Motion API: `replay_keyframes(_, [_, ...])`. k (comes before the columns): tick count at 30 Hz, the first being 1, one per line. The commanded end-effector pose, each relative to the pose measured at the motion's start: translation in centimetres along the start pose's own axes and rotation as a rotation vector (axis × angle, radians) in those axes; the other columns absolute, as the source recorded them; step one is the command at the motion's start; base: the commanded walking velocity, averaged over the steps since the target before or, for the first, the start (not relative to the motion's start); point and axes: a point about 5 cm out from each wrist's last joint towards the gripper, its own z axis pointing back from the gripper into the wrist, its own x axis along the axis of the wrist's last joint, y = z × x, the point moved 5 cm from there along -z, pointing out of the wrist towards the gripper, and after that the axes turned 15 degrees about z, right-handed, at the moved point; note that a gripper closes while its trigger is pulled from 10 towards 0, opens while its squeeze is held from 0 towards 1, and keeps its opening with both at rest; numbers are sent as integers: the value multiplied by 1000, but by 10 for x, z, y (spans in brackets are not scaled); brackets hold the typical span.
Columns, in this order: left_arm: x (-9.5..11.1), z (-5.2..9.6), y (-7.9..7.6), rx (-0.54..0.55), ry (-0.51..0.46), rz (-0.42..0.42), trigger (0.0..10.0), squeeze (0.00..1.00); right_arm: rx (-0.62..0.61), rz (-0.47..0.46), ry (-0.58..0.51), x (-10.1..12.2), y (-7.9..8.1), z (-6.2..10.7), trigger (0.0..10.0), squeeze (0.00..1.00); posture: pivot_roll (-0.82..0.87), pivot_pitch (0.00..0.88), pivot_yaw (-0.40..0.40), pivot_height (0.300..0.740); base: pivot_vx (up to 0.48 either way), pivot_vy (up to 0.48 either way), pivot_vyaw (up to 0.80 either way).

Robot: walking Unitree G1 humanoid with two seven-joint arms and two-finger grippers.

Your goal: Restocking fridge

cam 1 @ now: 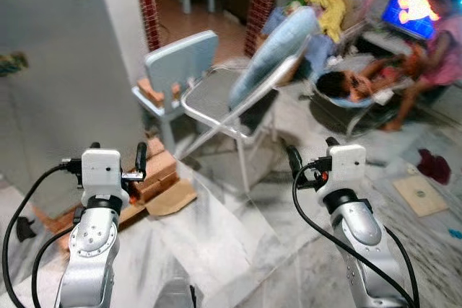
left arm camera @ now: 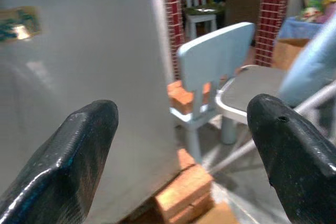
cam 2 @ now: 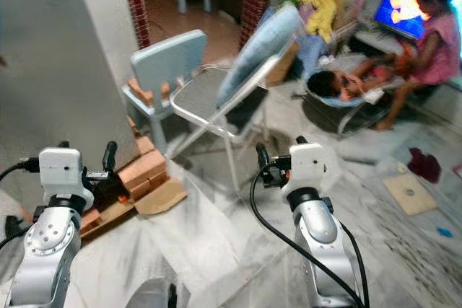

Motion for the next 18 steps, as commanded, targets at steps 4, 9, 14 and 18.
replay_keyframes(4, [-2,0,3,11,13,-6,10000,0,-17,-33,-2,1,-2,-2,10000,0,42,18,-44,740,0,480,0])
replay_keyframes(9, [-3,-1,-1,0,10,-12,10000,0,-27,-30,13,-2,-4,-2,10000,0,42,19,-45,740,0,480,0])
replay_keyframes(14, [-1,-1,-3,-8,1,-16,10000,0,-35,-13,26,-3,-4,-3,10000,0,43,22,-47,740,0,0,0])
replay_keyframes(18, [0,1,-4,-4,-3,-10,10000,0,-51,-2,42,-7,-3,-5,10000,0,46,25,-47,740,0,0,0])
